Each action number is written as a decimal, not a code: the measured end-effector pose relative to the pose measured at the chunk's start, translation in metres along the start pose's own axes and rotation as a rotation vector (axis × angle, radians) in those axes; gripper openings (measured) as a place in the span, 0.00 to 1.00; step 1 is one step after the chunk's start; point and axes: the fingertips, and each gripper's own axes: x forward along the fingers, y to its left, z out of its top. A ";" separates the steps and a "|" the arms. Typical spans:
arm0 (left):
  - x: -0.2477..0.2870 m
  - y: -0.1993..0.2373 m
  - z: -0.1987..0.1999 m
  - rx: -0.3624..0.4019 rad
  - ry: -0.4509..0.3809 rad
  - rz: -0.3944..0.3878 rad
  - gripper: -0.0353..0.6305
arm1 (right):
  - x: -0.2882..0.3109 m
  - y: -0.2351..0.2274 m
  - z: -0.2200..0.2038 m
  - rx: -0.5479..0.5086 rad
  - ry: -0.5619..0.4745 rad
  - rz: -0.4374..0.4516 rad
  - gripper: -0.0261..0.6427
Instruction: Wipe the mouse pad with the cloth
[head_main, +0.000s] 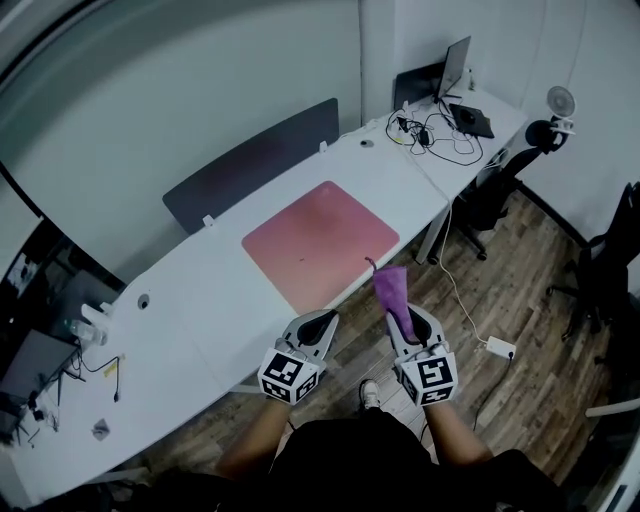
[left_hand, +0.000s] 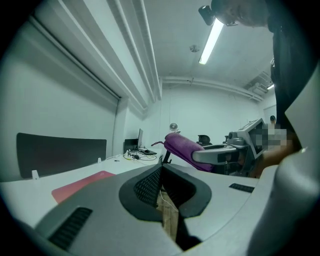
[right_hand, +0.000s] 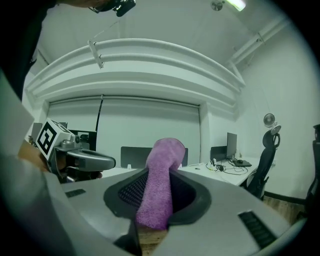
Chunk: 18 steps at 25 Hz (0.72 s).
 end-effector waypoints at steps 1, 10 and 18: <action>0.006 0.002 0.001 0.000 0.002 0.012 0.09 | 0.005 -0.005 0.001 -0.003 -0.002 0.015 0.21; 0.056 0.011 0.019 0.036 -0.008 0.112 0.09 | 0.051 -0.048 -0.001 -0.008 -0.007 0.138 0.21; 0.068 0.036 0.015 0.013 0.002 0.221 0.08 | 0.087 -0.053 0.001 -0.033 -0.009 0.255 0.21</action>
